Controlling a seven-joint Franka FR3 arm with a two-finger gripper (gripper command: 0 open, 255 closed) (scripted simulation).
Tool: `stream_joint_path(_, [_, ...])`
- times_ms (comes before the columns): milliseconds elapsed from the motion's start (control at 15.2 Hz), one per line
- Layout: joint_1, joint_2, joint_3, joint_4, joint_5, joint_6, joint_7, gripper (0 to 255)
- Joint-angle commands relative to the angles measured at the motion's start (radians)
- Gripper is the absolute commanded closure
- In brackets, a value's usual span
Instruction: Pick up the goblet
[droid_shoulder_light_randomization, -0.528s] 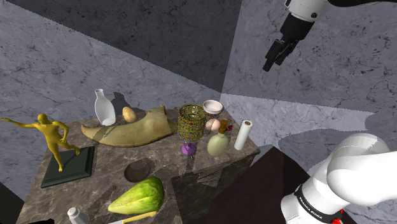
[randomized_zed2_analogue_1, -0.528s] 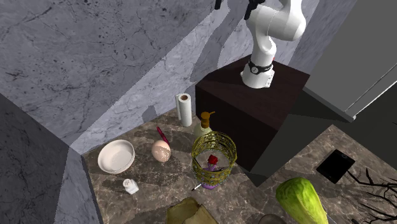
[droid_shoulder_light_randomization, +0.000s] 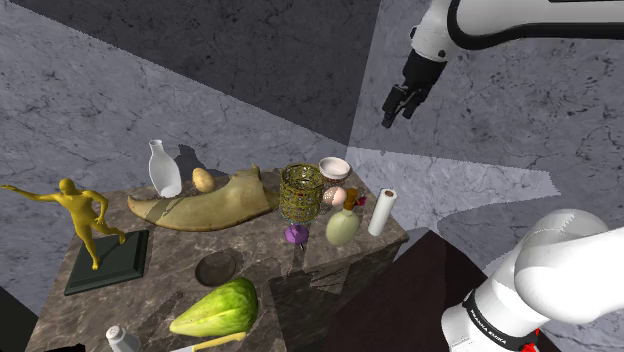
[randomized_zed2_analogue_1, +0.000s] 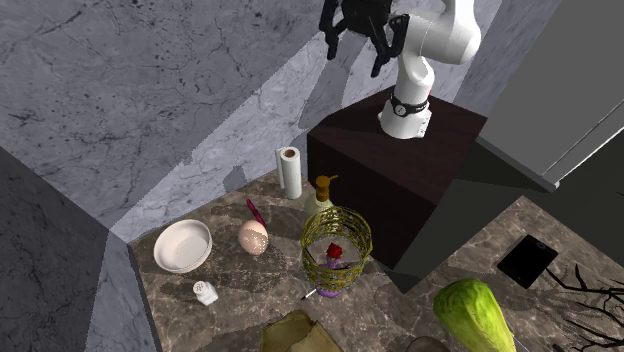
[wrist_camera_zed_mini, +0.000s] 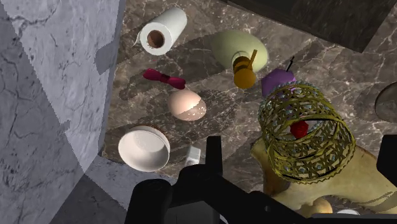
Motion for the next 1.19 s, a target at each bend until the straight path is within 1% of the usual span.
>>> stream_joint_path(0, [0.001, 0.054, 0.002, -0.012, 0.004, 0.059, 0.011, 0])
stream_joint_path(528, [0.013, 0.317, 0.022, 0.010, 0.025, 0.267, 0.064, 0])
stream_joint_path(792, [0.018, 0.462, 0.031, 0.052, 0.034, 0.355, 0.088, 0])
stream_joint_path(1122, [0.025, 0.651, 0.040, 0.133, 0.043, 0.443, 0.115, 0])
